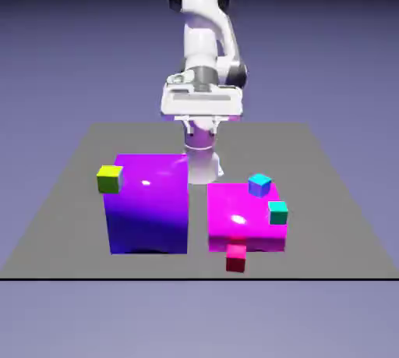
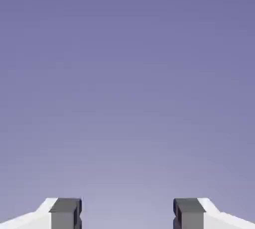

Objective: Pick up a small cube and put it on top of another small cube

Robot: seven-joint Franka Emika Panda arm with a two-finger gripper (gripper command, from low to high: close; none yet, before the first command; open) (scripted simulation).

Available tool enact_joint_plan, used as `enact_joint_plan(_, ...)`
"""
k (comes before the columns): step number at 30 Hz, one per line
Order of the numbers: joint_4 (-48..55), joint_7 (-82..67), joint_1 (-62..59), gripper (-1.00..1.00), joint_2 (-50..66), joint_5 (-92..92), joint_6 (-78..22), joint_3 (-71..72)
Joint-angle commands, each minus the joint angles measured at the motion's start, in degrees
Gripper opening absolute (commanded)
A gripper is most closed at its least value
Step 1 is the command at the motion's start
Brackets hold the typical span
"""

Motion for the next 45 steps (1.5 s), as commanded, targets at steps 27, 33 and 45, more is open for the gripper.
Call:
enact_joint_plan(27, 28.0, 29.5, -9.4, 0.00, 52.7, -11.5, -23.5, 18.1)
enact_joint_plan(33, 29.3, 32.3, -6.2, -1.00, 60.4, -15.5, -17.2, 14.1)
enact_joint_plan(45, 32.7, 41.9, -20.1, -1.00, 37.0, -3.8, -42.4, 13.3)
